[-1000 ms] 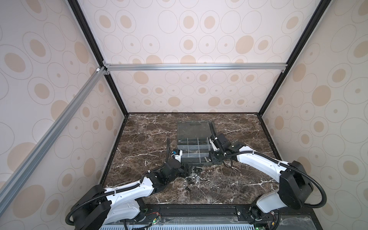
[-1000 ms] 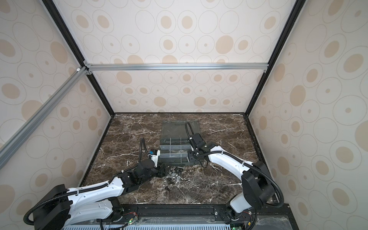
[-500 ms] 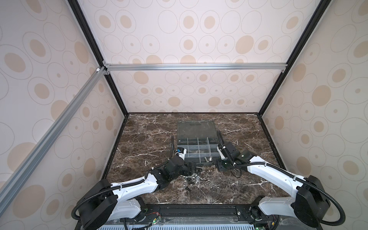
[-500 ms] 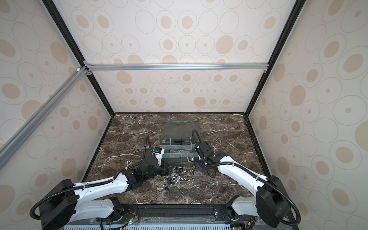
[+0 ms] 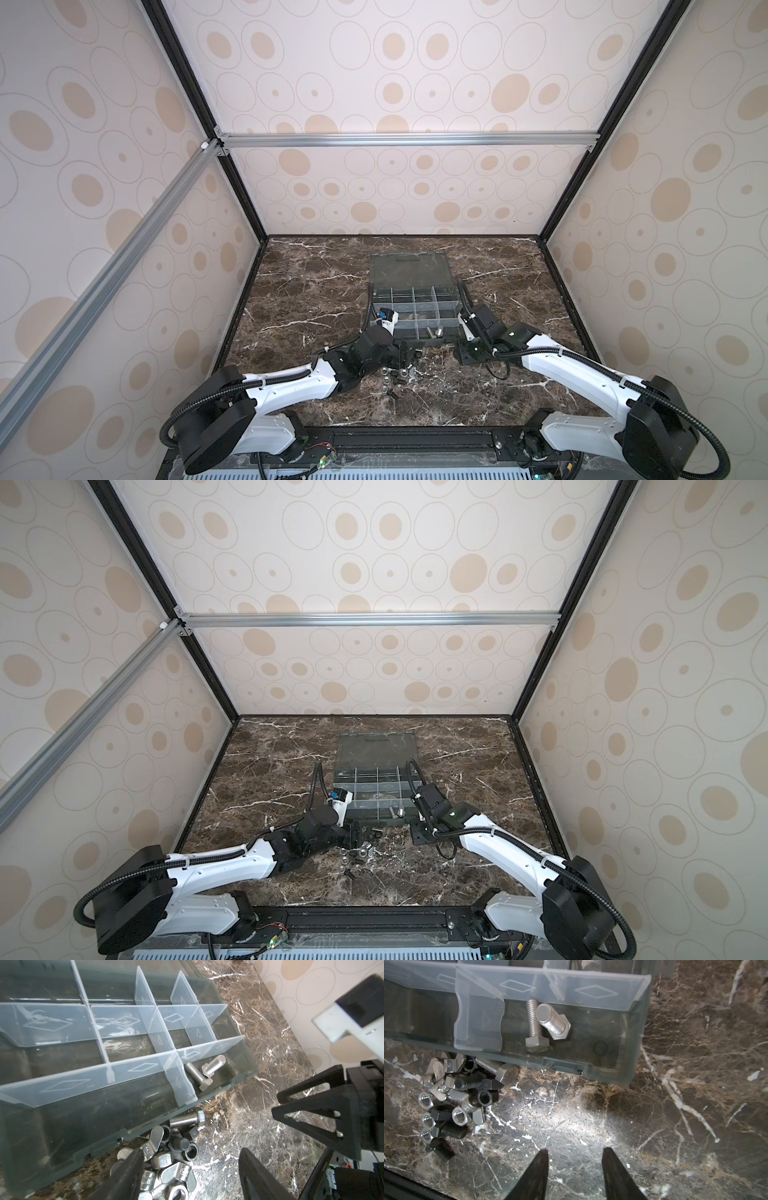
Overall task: Sort the screws and nuts into containers
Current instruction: 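Withdraw the right gripper from the box toward the pile, then lower the right gripper toward the pile for the next bolt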
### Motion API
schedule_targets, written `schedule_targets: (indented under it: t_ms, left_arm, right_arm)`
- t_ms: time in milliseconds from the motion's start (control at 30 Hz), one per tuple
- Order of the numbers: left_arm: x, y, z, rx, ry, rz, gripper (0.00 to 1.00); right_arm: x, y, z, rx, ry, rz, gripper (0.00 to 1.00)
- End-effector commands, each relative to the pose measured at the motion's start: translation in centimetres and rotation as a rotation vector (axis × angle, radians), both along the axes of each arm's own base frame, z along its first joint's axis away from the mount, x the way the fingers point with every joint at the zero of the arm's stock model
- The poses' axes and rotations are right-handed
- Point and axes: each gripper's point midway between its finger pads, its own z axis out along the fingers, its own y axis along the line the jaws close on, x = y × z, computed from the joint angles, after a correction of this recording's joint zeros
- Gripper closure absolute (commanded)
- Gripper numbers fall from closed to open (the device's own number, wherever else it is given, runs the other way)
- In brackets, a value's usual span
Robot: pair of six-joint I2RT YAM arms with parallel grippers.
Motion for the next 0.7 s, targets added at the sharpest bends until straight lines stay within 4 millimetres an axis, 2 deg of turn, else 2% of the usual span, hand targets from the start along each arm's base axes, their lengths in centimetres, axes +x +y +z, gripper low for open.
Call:
schedule_targets:
  t_ms: [0, 267, 667]
  left_arm:
    - [0.2, -1.5, 1.3, -0.029, -0.020, -0.016, 0.30]
    - [0.2, -1.6, 1.1, -0.021, -0.016, -0.010, 0.36]
    - [-0.1, 1.3, 1.3, -0.043, -0.036, 0.086, 0.36]
  right_arm:
    - [-0.3, -0.1, -0.1, 0.012, 0.010, -0.016, 0.54]
    - [-0.6, 0.5, -0.5, 0.041, 0.019, -0.018, 0.54]
    - [0.3, 3.4, -1.3, 0.020, -0.003, -0.010, 0.55]
